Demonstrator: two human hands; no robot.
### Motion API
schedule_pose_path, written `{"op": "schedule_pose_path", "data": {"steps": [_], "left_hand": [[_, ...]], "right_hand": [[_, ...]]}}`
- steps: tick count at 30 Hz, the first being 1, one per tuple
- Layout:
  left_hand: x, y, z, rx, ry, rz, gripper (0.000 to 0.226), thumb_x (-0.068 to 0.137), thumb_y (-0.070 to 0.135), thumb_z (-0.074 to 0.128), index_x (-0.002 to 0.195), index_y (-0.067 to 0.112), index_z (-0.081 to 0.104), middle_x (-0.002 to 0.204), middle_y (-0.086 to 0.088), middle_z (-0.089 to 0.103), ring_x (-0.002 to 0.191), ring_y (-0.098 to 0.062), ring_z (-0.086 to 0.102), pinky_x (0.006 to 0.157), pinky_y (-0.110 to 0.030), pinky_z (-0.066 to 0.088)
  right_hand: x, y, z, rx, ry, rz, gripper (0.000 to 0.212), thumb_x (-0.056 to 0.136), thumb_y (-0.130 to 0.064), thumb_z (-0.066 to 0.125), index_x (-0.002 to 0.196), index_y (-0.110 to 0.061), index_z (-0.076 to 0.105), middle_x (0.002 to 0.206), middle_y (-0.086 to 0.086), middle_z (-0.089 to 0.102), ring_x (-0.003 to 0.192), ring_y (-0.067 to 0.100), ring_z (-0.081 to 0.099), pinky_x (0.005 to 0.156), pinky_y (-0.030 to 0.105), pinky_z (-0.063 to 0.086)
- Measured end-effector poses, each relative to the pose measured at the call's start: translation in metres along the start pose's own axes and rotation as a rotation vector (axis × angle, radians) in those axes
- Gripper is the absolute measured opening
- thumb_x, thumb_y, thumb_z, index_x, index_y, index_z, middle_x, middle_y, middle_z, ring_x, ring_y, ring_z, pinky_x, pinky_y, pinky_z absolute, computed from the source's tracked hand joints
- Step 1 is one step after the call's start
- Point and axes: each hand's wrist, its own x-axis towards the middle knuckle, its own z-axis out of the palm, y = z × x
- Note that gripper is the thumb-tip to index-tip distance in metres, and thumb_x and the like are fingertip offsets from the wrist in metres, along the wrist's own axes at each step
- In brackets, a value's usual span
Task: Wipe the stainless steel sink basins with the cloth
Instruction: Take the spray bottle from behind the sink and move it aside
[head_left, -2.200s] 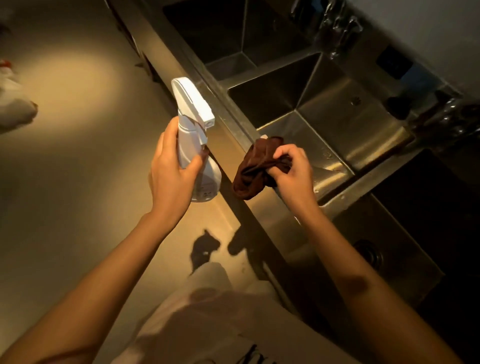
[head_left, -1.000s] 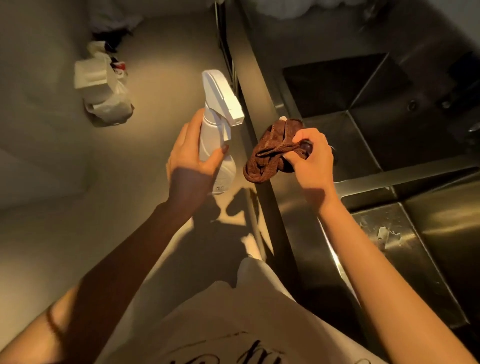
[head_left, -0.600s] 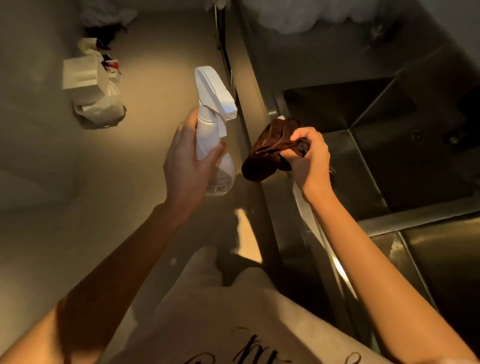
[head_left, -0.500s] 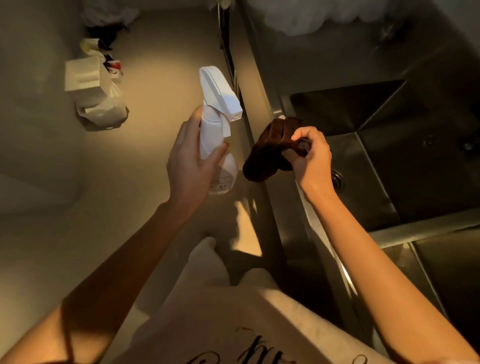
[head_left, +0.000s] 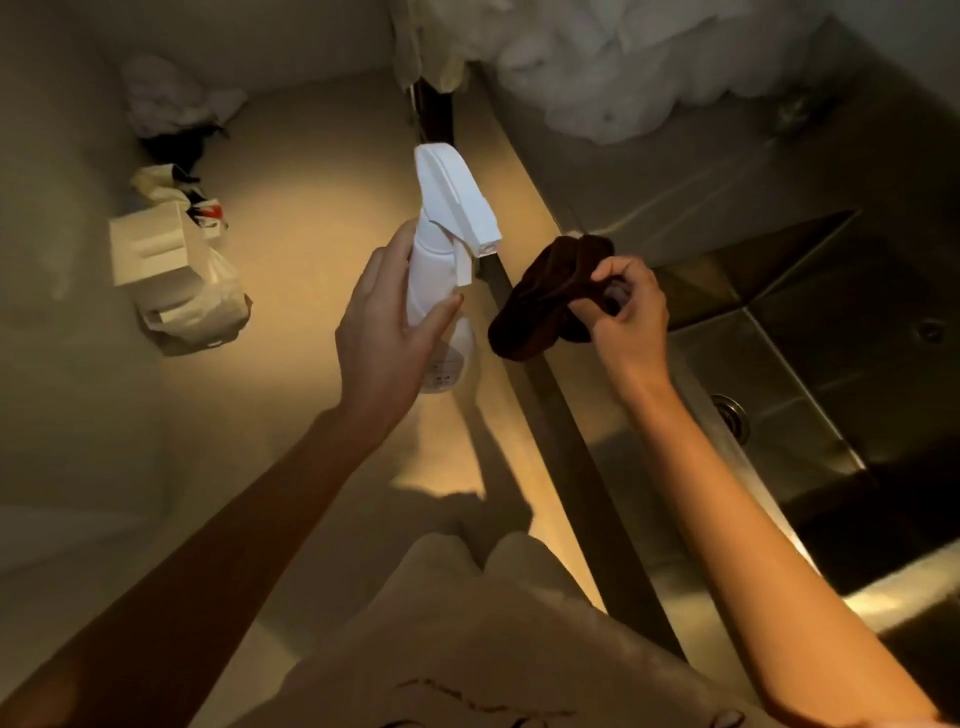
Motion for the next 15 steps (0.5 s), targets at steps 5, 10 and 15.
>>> {"op": "schedule_pose_path", "data": {"steps": [5,10,15], "left_hand": [[0.046,-0.024,0.003,-0.04,-0.03,0.015,0.062,0.088,0.043,0.059,0.143,0.027,0.035,0.136,0.011,0.049,0.116,0.002,0.045,0.094,-0.038,0.05],[0.09,-0.042,0.022,-0.077,-0.073,0.006,0.064,0.087,0.044,0.06,0.144,0.028,0.034,0.137,0.011,0.048,0.116,0.003,0.043,0.092,-0.032,0.047],[0.145,-0.046,0.048,-0.083,-0.087,0.046,0.064,0.086,0.049,0.057,0.143,0.029,0.035,0.135,0.011,0.049,0.114,0.004,0.044,0.092,-0.032,0.048]], "right_hand": [[0.024,-0.002,0.019,0.026,0.073,0.031,0.038,0.083,0.004,0.062,0.086,-0.032,0.051,0.126,0.008,0.05,0.119,0.022,0.052,0.088,0.032,0.056],[0.058,0.0,0.034,-0.007,0.107,0.025,0.036,0.083,0.004,0.061,0.086,-0.03,0.05,0.126,0.009,0.05,0.117,0.022,0.051,0.073,0.012,0.053],[0.112,0.005,0.046,0.019,0.111,0.065,0.033,0.084,0.005,0.06,0.09,-0.027,0.051,0.128,0.01,0.049,0.119,0.023,0.051,0.081,0.032,0.059]]}}
